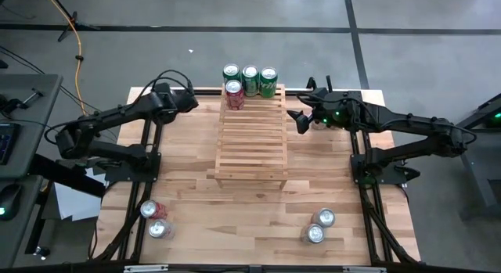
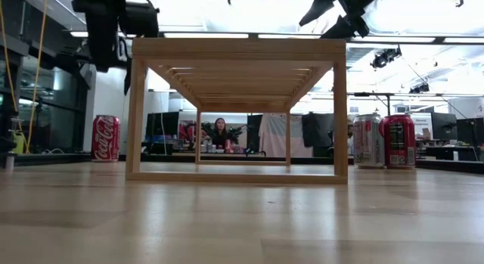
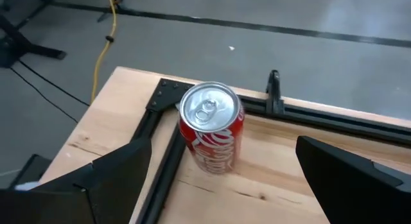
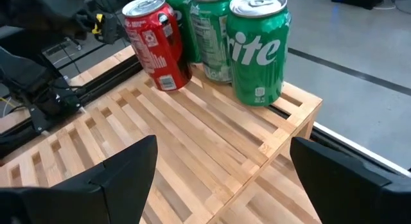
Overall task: Place canned beverage on shelf
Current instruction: Put the top left red soda can on the shelf aligned with the other red soda can
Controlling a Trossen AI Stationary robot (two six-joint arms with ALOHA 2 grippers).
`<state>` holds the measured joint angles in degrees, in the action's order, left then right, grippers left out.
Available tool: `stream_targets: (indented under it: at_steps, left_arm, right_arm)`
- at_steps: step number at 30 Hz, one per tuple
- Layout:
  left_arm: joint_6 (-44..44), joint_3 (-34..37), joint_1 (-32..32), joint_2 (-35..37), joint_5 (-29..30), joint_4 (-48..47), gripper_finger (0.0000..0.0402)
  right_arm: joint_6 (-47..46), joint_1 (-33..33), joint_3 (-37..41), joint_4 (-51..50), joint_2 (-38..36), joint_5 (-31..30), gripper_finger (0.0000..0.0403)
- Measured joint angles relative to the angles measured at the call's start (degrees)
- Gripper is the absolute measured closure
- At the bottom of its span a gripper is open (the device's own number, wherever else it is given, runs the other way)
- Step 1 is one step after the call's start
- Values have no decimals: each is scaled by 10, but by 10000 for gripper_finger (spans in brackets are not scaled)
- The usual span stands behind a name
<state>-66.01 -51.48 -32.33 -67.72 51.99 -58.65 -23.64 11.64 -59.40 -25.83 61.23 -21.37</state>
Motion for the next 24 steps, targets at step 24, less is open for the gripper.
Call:
stream_targets:
  at_steps: [24]
  left_arm:
    - [25,160,-129,-19,-14,298,21]
  right_arm:
    - [-9,0,0,-10,0,0,61]
